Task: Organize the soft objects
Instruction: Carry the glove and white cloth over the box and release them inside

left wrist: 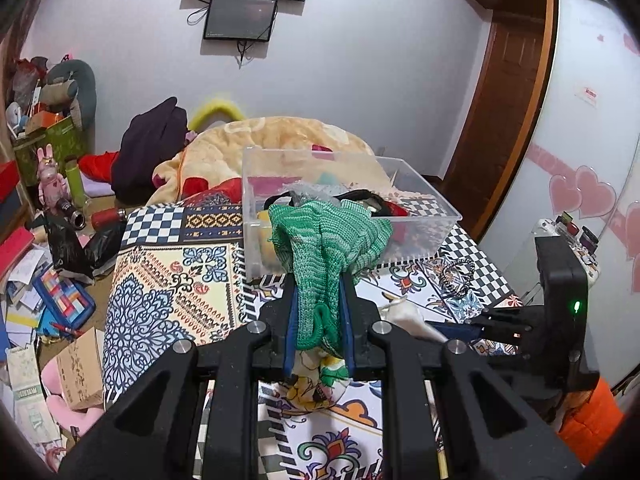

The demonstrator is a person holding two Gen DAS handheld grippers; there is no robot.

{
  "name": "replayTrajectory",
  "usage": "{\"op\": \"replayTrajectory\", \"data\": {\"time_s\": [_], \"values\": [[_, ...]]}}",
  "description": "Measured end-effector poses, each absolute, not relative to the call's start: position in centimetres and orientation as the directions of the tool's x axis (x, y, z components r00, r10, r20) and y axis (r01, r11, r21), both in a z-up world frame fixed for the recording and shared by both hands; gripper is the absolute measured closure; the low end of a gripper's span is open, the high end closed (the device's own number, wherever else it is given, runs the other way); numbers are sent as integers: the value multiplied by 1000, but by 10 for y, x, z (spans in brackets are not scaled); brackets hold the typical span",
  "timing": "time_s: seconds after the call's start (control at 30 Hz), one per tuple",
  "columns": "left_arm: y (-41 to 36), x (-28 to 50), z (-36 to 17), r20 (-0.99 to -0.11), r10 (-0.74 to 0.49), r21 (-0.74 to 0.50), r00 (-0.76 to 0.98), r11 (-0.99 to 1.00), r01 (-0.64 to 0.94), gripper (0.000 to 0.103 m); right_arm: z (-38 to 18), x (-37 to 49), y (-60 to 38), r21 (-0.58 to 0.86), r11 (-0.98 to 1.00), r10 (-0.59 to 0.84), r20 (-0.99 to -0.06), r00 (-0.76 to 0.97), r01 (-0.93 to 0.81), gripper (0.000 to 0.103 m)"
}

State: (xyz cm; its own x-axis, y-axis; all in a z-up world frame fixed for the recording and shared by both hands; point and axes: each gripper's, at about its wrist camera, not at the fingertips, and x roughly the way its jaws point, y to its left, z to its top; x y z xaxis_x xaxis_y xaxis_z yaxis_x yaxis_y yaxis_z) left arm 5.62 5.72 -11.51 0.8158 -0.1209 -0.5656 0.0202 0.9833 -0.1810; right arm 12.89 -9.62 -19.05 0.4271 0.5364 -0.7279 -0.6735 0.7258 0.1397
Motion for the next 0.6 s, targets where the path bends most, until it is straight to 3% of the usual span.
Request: {"op": "replayTrajectory", "data": {"time_s": [0.6], "values": [[56, 104, -82, -502, -54, -150, 863, 988, -25, 85, -93, 147, -130, 96, 825, 528, -480, 701, -556, 89]]}}
